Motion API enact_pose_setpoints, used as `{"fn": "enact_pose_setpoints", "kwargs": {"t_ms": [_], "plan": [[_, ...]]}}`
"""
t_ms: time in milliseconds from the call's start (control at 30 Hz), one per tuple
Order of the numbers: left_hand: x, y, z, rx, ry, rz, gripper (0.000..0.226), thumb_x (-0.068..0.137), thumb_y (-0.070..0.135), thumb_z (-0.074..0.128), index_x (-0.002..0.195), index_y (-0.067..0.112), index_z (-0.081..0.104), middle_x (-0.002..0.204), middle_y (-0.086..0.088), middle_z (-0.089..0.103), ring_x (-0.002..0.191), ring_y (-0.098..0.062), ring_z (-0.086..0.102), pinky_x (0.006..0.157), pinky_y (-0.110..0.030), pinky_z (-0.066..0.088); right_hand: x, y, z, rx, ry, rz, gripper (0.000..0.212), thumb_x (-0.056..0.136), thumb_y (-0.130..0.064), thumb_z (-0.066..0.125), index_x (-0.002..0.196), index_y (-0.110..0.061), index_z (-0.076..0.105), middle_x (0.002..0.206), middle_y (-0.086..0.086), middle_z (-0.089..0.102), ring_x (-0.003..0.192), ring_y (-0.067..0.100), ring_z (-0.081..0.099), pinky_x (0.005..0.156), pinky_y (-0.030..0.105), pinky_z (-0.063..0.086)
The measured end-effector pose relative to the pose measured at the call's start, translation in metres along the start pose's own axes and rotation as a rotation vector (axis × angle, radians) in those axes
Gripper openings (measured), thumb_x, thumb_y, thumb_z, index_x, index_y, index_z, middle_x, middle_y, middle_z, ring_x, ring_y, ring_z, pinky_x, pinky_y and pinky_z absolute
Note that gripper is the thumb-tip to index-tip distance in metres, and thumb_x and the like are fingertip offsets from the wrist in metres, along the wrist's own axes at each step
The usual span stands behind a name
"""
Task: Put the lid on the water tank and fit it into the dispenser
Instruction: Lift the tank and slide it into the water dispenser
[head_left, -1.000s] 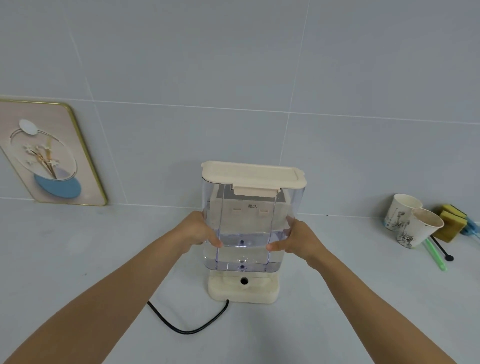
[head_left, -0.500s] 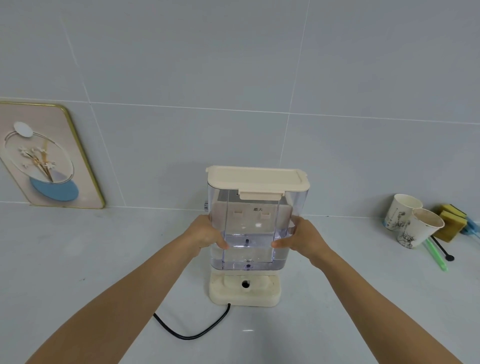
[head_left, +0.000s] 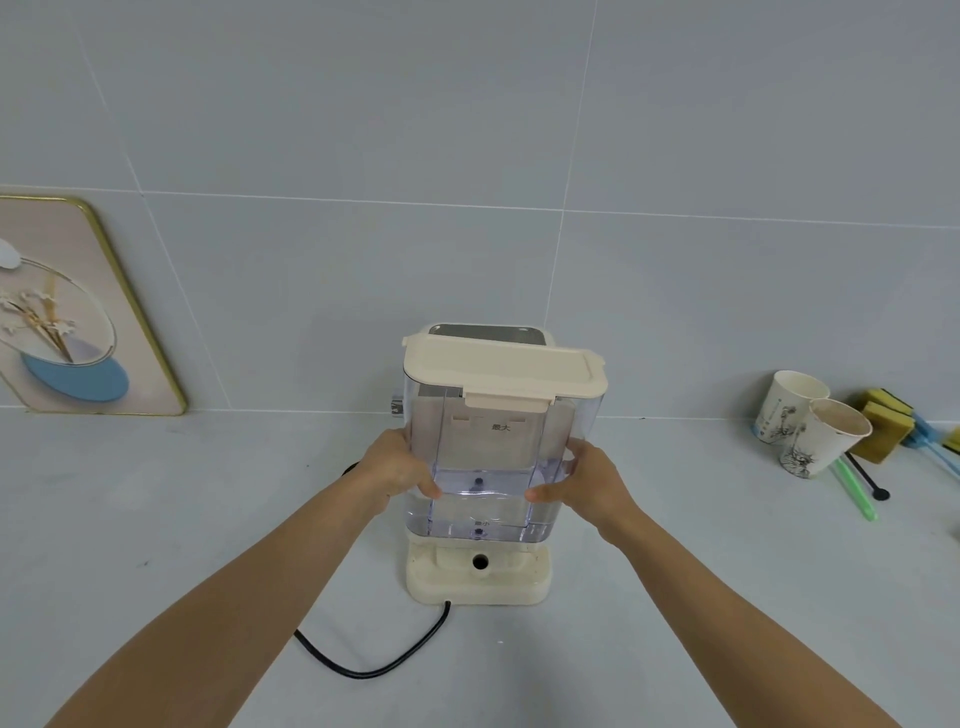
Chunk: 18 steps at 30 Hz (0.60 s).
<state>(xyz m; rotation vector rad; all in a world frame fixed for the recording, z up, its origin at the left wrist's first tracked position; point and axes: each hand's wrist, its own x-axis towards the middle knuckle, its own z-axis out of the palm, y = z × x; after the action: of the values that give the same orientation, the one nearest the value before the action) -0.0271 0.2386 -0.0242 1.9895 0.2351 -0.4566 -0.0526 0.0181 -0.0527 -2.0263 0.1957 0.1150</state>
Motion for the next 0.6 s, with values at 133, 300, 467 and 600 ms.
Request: {"fn": "enact_pose_setpoints", "kwargs": {"t_ms": [133, 300, 467, 600], "plan": [[0.001, -0.006, 0.003, 0.006, -0.01, 0.002, 0.081, 0.062, -0.018, 0.073, 0.135, 0.001, 0.043, 0.137, -0.015, 0.052, 0.126, -0.031, 0.047, 0.107, -0.037, 0.041, 0.001, 0.007, 0.004, 0.002, 0.007, 0.02, 0.079, 0.058, -0.007, 0.084, 0.127, -0.007, 0.046, 0.094, -0.002, 0.053, 0.094, 0.019, 0.049, 0.077, 0.026, 0.04], [0.005, -0.017, 0.008, -0.032, -0.029, -0.013, 0.078, 0.06, -0.023, 0.071, 0.132, -0.003, 0.046, 0.135, -0.019, 0.053, 0.125, -0.033, 0.048, 0.108, -0.043, 0.04, 0.002, 0.016, 0.01, 0.005, -0.005, 0.028, 0.083, 0.057, -0.009, 0.084, 0.13, -0.008, 0.044, 0.111, 0.006, 0.058, 0.097, 0.018, 0.048, 0.08, 0.026, 0.04], [0.006, -0.025, 0.014, -0.058, -0.024, -0.021, 0.076, 0.061, -0.024, 0.069, 0.131, -0.001, 0.048, 0.135, -0.015, 0.054, 0.124, -0.029, 0.048, 0.099, -0.03, 0.041, 0.004, 0.024, 0.013, -0.027, -0.008, 0.028, 0.081, 0.059, -0.011, 0.084, 0.129, -0.009, 0.044, 0.121, 0.008, 0.058, 0.099, 0.017, 0.047, 0.079, 0.026, 0.039], [0.004, -0.029, 0.018, -0.07, -0.01, -0.026, 0.077, 0.062, -0.024, 0.069, 0.131, 0.0, 0.047, 0.134, -0.014, 0.053, 0.119, -0.027, 0.049, 0.089, -0.024, 0.038, 0.004, 0.031, 0.017, -0.039, -0.011, 0.037, 0.081, 0.059, -0.012, 0.084, 0.129, -0.009, 0.044, 0.119, 0.007, 0.058, 0.098, 0.018, 0.048, 0.078, 0.026, 0.039]]}}
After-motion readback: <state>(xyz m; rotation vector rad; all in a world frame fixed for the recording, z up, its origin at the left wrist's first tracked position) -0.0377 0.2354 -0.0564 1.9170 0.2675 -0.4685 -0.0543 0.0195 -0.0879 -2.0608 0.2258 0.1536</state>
